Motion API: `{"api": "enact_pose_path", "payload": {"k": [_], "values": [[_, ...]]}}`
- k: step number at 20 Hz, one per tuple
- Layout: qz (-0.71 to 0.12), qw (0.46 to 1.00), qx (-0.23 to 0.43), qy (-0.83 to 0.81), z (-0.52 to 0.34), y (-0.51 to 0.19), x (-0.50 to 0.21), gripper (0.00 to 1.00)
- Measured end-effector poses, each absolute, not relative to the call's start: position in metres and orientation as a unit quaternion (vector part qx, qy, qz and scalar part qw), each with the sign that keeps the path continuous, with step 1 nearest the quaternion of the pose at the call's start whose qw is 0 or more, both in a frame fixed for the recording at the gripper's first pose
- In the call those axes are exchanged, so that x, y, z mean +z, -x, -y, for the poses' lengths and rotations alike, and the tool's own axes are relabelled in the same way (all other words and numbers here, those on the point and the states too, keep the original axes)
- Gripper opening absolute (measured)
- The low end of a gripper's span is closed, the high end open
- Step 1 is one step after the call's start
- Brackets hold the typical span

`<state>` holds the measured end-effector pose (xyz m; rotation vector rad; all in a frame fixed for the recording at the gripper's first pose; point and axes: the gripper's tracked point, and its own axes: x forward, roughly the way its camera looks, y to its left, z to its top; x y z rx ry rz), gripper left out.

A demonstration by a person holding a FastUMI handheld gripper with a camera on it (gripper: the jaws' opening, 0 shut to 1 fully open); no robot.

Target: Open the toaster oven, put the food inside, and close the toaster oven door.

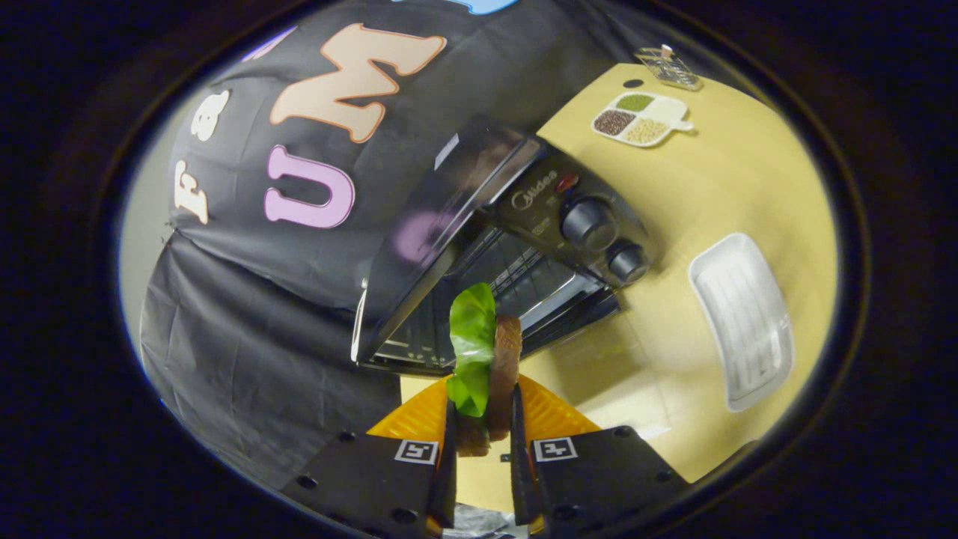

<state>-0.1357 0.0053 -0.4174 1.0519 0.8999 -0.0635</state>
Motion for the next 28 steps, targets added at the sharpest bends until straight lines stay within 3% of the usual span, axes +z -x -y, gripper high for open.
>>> {"api": "enact_pose_path", "payload": {"k": [8,16,28], "values": [[-0.394,0.745,-0.034,-0.537,-0.035,0.104,-0.436,0.32],[-0.387,0.715,0.005,-0.583,-0.058,0.093,-0.429,0.32],[-0.285,0.759,-0.04,-0.584,-0.019,0.034,-0.454,0.32]]}}
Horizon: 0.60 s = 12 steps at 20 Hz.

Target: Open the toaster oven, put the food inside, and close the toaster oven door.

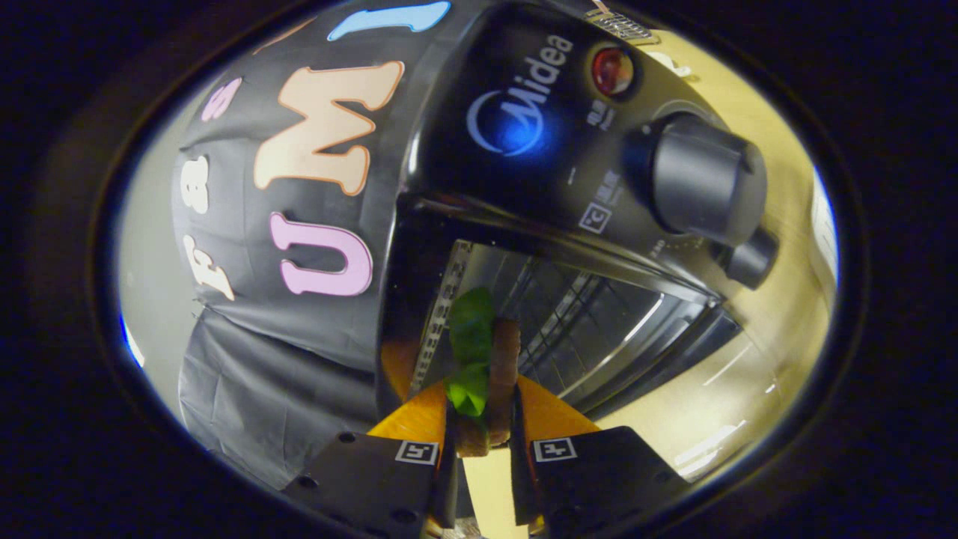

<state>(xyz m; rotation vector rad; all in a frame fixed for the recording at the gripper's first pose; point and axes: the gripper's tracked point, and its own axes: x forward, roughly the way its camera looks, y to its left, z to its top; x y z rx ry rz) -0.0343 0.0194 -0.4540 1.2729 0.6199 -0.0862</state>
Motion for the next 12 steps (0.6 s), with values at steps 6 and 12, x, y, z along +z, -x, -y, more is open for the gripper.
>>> {"api": "enact_pose_path", "payload": {"k": [6,12], "values": [[-0.265,0.793,-0.068,-0.545,-0.01,0.029,-0.463,0.37],[-0.29,0.811,-0.097,-0.498,0.002,0.044,-0.468,0.73]]}}
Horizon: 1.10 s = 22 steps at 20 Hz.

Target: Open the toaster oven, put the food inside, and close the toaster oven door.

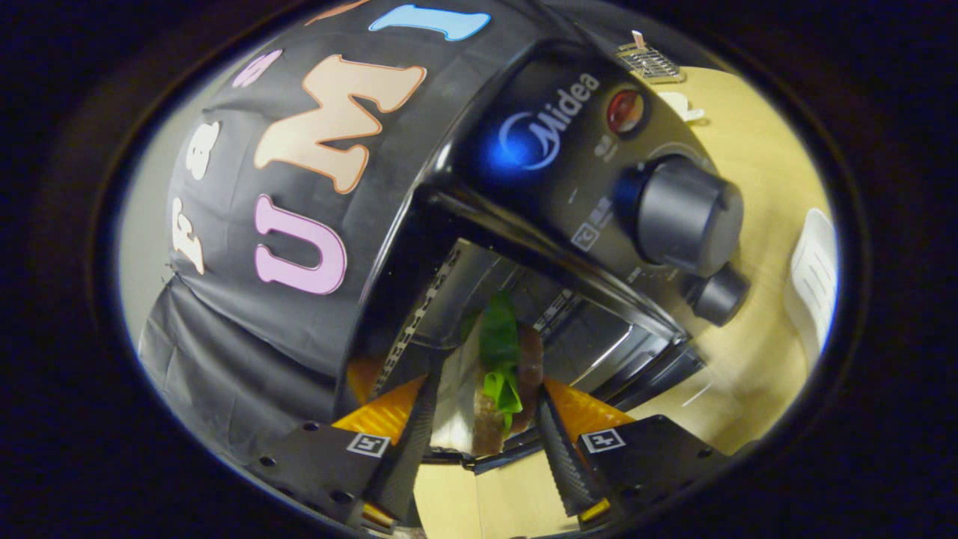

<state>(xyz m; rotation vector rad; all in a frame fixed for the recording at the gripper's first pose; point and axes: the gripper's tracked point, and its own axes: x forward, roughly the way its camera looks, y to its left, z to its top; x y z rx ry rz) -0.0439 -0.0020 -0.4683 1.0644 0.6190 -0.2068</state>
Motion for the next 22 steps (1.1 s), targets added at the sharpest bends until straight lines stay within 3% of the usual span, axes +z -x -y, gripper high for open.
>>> {"api": "enact_pose_path", "payload": {"k": [4,16,22], "values": [[-0.318,0.818,-0.115,-0.466,0.011,0.057,-0.472,0.97],[-0.355,0.823,-0.123,-0.425,0.042,0.09,-0.466,0.98],[-0.389,0.823,-0.074,-0.406,0.026,0.127,-0.451,0.99]]}}
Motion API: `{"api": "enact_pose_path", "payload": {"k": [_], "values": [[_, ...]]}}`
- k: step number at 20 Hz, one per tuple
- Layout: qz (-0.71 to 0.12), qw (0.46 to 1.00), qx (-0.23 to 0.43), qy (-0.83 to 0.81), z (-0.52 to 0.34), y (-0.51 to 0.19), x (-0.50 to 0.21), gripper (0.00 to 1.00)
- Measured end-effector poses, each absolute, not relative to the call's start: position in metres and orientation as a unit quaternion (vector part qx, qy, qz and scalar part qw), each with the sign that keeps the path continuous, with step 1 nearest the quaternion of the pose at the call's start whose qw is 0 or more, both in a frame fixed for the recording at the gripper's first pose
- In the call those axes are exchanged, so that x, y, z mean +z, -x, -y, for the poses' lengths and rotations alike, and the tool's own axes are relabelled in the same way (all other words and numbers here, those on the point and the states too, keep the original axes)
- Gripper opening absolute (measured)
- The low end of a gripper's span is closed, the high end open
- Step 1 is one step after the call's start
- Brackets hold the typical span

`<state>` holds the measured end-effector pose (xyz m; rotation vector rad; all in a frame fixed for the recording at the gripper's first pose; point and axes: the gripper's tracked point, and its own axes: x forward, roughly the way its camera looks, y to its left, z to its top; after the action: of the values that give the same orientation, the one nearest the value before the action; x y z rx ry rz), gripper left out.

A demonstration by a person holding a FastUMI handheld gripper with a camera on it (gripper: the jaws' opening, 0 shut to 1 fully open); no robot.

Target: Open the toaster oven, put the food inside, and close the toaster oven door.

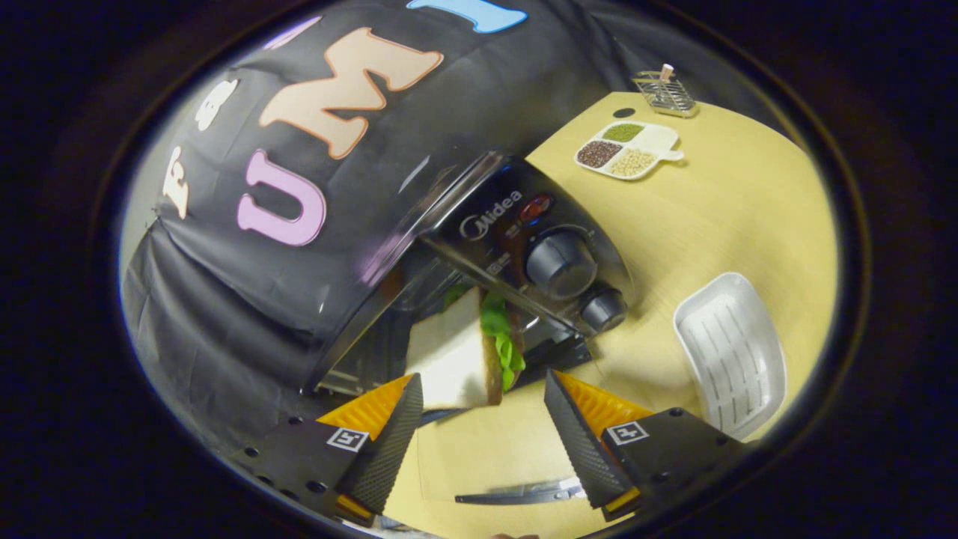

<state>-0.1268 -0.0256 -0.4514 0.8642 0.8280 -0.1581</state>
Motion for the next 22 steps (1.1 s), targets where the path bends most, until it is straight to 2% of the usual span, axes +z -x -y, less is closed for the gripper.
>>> {"api": "enact_pose_path", "payload": {"k": [5,12,16,22], "values": [[-0.484,0.797,-0.012,-0.362,-0.006,0.186,-0.458,0.99],[-0.569,0.777,0.064,-0.261,-0.02,0.264,-0.471,0.99],[-0.594,0.775,0.073,-0.202,-0.011,0.282,-0.494,0.99],[-0.571,0.796,0.062,-0.192,-0.002,0.266,-0.497,1.0]]}}
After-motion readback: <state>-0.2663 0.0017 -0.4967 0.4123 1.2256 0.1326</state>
